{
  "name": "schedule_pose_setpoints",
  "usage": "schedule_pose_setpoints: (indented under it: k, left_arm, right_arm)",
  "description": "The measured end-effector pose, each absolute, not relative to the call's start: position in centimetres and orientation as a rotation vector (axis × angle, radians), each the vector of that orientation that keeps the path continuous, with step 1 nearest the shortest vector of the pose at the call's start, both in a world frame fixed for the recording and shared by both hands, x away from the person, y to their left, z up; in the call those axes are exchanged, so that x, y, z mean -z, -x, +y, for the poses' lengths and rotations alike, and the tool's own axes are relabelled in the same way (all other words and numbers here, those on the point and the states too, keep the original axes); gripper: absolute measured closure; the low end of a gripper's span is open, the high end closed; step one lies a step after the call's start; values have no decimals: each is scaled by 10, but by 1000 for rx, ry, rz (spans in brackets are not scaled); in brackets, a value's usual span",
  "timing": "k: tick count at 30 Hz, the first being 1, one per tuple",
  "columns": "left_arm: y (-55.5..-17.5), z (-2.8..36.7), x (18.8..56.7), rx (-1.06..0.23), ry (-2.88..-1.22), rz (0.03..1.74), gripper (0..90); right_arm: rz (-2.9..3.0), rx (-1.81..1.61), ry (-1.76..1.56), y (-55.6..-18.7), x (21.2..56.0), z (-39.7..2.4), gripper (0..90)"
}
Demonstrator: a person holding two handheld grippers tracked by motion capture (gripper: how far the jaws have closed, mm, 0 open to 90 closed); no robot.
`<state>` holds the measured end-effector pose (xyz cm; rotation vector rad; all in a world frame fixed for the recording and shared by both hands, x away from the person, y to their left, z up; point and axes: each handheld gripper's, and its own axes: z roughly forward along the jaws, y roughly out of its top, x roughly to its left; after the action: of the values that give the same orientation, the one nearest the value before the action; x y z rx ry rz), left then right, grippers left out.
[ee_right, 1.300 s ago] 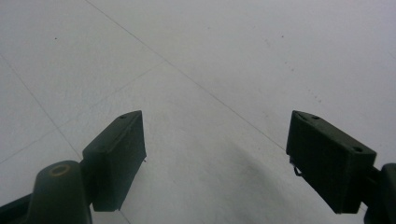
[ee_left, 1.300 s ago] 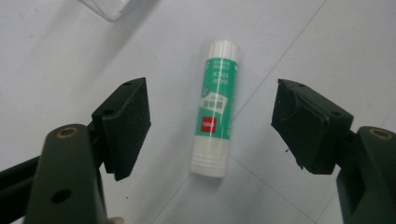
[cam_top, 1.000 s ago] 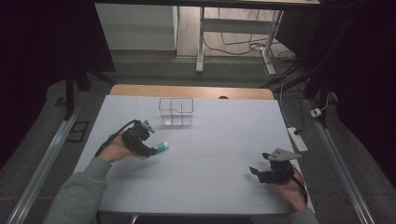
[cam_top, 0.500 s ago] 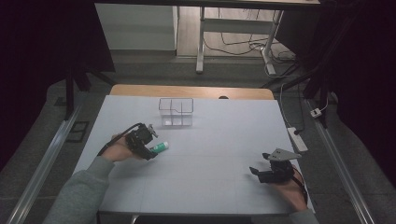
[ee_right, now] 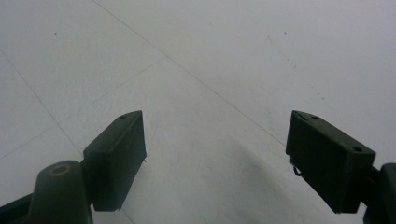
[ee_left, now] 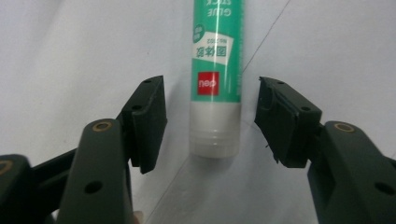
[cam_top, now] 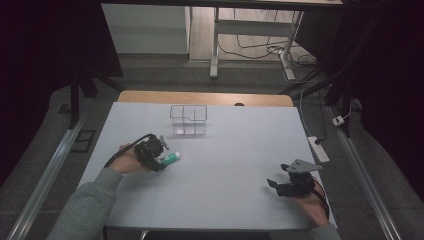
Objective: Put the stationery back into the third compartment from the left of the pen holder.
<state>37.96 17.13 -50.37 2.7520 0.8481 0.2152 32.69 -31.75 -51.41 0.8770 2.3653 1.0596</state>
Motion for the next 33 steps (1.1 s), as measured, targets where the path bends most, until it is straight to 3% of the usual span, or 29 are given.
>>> schedule_pose_setpoints:
  k: [7, 11, 33]
  left_arm:
    - [-381, 175, 509, -186, -2753, 842, 527]
    - [-380, 175, 509, -160, -2754, 810, 628]
    - [-373, 182, 497, -208, -2645, 801, 646]
  right_arm:
    - [2365, -1050, -878, -327, 515, -317, 195]
    - [2365, -1048, -880, -327, 515, -318, 195]
    - [2350, -1065, -871, -326, 513, -318, 204]
